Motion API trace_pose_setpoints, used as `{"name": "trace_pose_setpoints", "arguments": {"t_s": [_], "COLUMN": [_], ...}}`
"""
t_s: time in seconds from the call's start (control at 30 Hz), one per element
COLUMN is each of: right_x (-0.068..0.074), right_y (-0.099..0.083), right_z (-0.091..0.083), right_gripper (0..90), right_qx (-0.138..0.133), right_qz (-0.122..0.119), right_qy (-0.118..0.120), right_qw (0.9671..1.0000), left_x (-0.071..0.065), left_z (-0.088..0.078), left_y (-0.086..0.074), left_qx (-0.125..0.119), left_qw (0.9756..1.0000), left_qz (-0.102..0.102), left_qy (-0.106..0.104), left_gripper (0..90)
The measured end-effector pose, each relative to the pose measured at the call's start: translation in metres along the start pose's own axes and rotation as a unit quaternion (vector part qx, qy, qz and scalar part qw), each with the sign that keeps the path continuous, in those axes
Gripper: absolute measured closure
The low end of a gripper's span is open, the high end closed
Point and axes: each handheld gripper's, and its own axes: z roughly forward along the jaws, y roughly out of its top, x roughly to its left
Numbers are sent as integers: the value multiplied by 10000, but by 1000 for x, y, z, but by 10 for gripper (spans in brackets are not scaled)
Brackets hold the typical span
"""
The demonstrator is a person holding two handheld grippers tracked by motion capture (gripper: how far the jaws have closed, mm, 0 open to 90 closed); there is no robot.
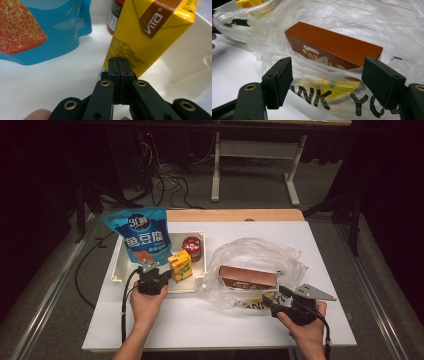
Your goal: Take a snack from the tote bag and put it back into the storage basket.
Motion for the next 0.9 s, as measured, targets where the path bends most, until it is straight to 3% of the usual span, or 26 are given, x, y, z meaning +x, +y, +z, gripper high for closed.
{"name": "trace_pose_setpoints", "arguments": {"t_s": [0.2, 0.27, 0.33, 0.6, 0.73, 0.9], "right_x": [-1, -2, -2, -3, -1, -1], "right_y": [0, 0, -1, -1, -2, -2], "right_z": [1, 2, 2, 3, 3, 4], "right_gripper": [255, 263, 266, 268, 267, 267], "right_qx": [18, 16, 10, 24, 17, 21], "right_qz": [8, 1, 14, 28, 18, 18], "right_qy": [-1, 30, 36, 17, 30, 39], "right_qw": [10000, 10000, 10000, 10000, 10000, 10000], "left_x": [-4, -7, -11, -28, -34, -35], "left_z": [13, 20, 25, 37, 45, 48], "left_y": [3, 2, 2, -5, -7, -6], "left_qx": [-52, -72, -84, 56, 29, 65], "left_qw": [9998, 9994, 9991, 9996, 9994, 9995], "left_qz": [-52, 89, 103, -14, 123, 139], "left_qy": [162, 315, 403, 260, 323, 274], "left_gripper": [900, 900, 900, 900, 900, 900]}}
